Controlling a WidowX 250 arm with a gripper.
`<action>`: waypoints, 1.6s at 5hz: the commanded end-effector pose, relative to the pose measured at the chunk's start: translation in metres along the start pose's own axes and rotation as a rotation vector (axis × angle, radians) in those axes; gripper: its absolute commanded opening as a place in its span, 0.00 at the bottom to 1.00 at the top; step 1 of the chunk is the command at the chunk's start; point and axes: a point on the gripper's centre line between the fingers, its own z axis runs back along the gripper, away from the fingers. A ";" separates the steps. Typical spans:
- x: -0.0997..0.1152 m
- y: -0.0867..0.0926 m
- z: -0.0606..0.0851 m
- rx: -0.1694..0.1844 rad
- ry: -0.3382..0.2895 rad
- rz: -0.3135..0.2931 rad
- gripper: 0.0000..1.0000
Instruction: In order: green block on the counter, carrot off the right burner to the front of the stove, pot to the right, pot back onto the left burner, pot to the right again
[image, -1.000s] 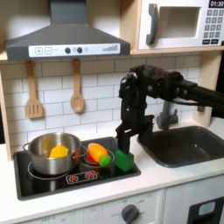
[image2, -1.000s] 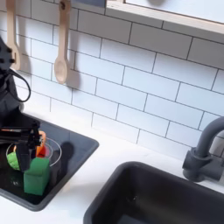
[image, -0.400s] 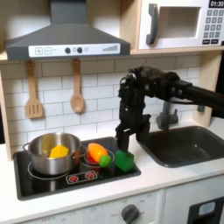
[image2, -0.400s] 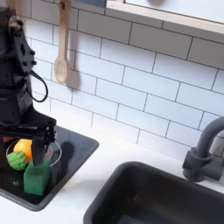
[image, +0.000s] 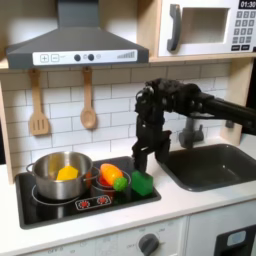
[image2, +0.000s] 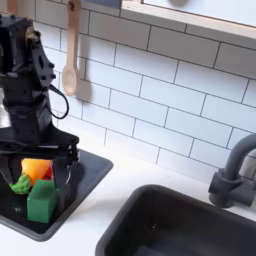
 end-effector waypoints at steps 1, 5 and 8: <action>0.008 -0.007 -0.006 0.014 -0.004 -0.005 1.00; 0.017 -0.004 -0.020 0.053 -0.004 0.005 1.00; 0.018 0.002 -0.029 0.082 0.016 0.010 1.00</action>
